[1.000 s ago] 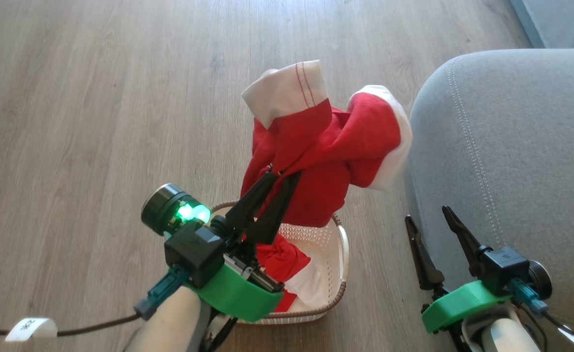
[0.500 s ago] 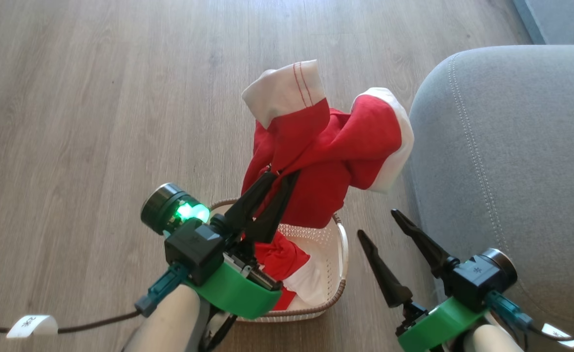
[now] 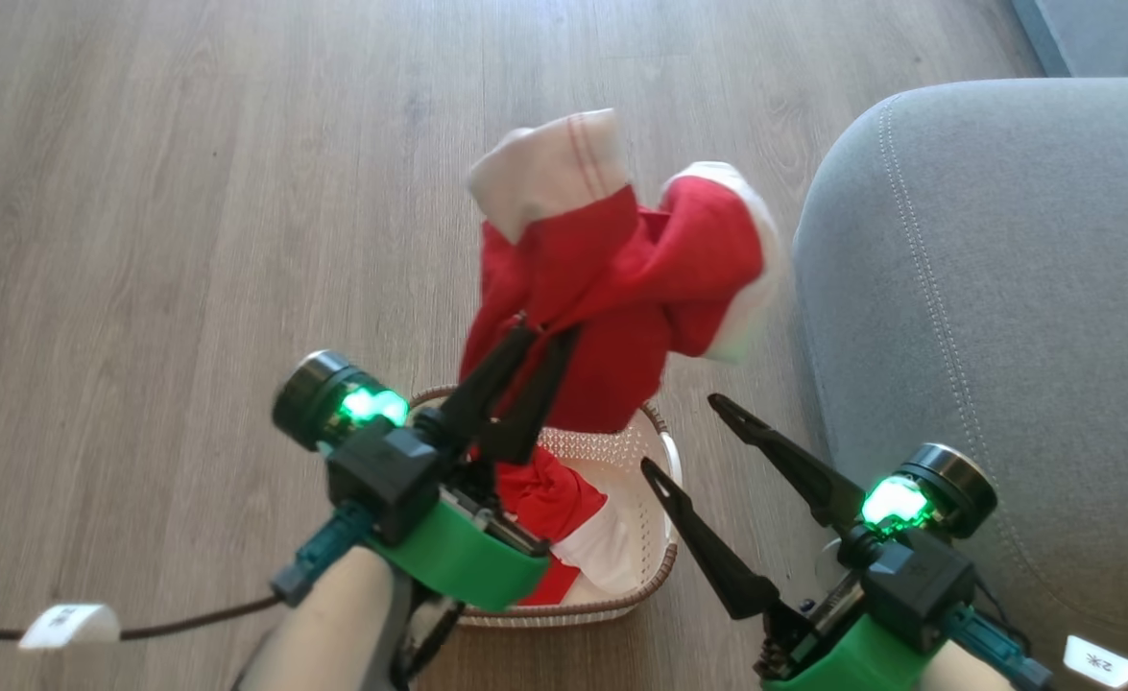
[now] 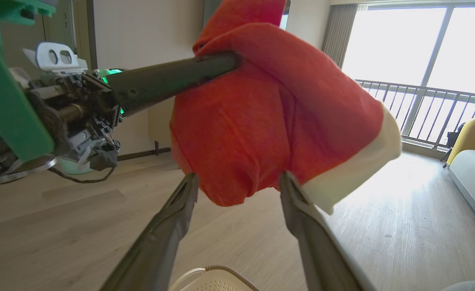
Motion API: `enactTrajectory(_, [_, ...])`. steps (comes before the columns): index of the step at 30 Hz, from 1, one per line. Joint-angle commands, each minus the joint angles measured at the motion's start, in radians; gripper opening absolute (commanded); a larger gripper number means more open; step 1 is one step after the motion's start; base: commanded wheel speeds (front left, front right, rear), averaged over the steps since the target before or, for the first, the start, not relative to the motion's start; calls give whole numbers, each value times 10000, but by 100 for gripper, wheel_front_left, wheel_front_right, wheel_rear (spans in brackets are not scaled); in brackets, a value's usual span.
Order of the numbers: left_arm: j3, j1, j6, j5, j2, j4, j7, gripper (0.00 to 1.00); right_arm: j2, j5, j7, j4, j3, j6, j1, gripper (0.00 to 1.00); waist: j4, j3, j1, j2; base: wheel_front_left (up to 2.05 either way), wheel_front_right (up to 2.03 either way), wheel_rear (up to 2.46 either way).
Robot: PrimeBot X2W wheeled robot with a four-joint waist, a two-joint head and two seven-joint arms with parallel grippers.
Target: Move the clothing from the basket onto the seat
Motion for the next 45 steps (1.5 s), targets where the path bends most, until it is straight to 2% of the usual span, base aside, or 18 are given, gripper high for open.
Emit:
enactTrajectory(1, [208,-519,-13,106,-28,-318,-53,0,56,-60,-23,-296,59,-4,-329,100,10,-10,0,-1,0,0,0])
enactTrajectory(16, [-1680,-651,-13,-157,49,150,-53,0,527,-735,-23,736,35,-4,-651,100,423,-143,0,-1,0,0,0])
enactTrajectory(23, [-1963,-724,-13,-354,83,426,-53,0,621,-759,-23,911,109,-4,-805,100,542,-111,0,-1,0,0,0])
enactTrajectory(24, [-1977,-731,-13,-370,84,443,-53,0,638,-716,-23,985,127,-4,-812,34,558,-117,0,-1,0,0,0])
enactTrajectory(25, [-1990,-736,-13,-382,84,457,-53,0,665,-689,-23,1026,139,-4,-828,0,573,-122,0,-1,0,0,0])
enactTrajectory(41, [-1978,-667,-13,-419,90,527,-53,0,982,-533,-23,1066,-225,-4,-820,0,666,-152,0,-1,0,0,0])
enactTrajectory(42, [-1975,-662,-13,-413,89,539,-53,6,998,-527,-23,1049,-258,-4,-814,0,661,-159,0,-1,0,0,0])
enactTrajectory(43, [-1975,-643,-13,-417,88,566,-53,37,1012,-522,-23,1038,-289,-4,-807,0,652,-165,0,-1,0,0,0])
enactTrajectory(44, [-1932,-625,-13,-392,85,595,-53,100,1025,-517,-23,1030,-315,-4,-798,0,645,-173,0,-1,0,0,0])
enactTrajectory(45, [-1910,-620,-13,-369,83,607,-53,100,1033,-512,-23,1022,-332,-4,-793,0,637,-179,0,-1,0,0,0])
